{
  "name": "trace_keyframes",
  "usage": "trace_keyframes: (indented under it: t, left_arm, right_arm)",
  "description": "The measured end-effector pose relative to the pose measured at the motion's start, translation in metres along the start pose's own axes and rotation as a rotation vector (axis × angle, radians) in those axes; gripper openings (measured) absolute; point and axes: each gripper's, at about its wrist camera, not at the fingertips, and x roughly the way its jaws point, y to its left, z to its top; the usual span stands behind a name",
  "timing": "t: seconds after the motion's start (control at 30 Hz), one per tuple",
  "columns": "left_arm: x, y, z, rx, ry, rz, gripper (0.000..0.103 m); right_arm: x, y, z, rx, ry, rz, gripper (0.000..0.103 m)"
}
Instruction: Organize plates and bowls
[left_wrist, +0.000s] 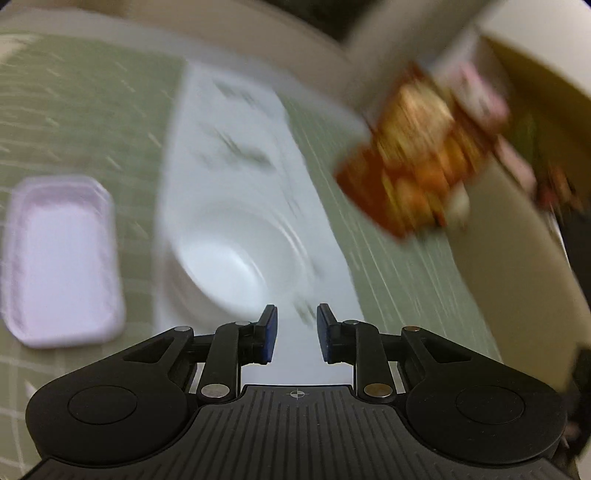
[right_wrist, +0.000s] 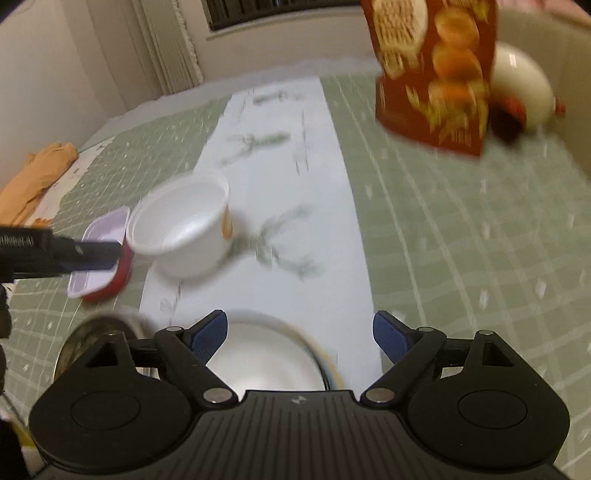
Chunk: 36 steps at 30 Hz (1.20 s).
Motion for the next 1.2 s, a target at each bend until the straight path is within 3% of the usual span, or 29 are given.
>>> trace_keyframes:
  t: [0.07, 0.17, 0.37, 0.57, 0.63, 0.7, 0.77, 0.9, 1.07, 1.2]
  left_arm:
    - [0.004, 0.016, 0.009, -0.051, -0.067, 0.057, 0.026]
    - [0.022, 0.036, 0.015, -0.12, -0.055, 0.099, 0.026]
    - [0.05, 0.055, 0.014, -0.184, -0.075, 0.115, 0.026]
    - [0.083, 0.065, 0.011, -0.198, 0.006, 0.134, 0.027]
    - [0.094, 0.069, 0.009, -0.203, 0.038, 0.144, 0.029]
    - [0.099, 0.073, 0.008, -0.213, 0.056, 0.14, 0.03]
    - [0.097, 0.073, 0.008, -0.208, 0.057, 0.134, 0.03]
    - [0.075, 0.044, 0.009, -0.124, 0.038, 0.114, 0.03]
    - [0.023, -0.015, 0.001, 0.012, -0.055, 0.059, 0.03]
    - [-0.011, -0.055, -0.016, 0.091, -0.078, 0.009, 0.029]
  right_arm:
    - [0.006, 0.015, 0.02, -0.036, -0.017, -0.024, 0.095]
    - [0.032, 0.036, 0.046, -0.069, -0.015, -0.068, 0.095]
    - [0.092, 0.071, 0.075, -0.085, 0.004, -0.088, 0.095]
    - [0.163, 0.092, 0.093, -0.052, 0.142, -0.032, 0.095]
    - [0.183, 0.091, 0.092, -0.007, 0.2, -0.035, 0.088]
    - [0.198, 0.086, 0.089, 0.057, 0.267, -0.001, 0.07]
    - [0.207, 0.08, 0.086, 0.122, 0.319, 0.056, 0.062]
    - [0.184, 0.08, 0.085, 0.121, 0.28, 0.121, 0.06]
    - [0.105, 0.082, 0.085, 0.041, 0.128, 0.093, 0.061]
    - [0.041, 0.077, 0.078, -0.001, 0.029, 0.04, 0.063]
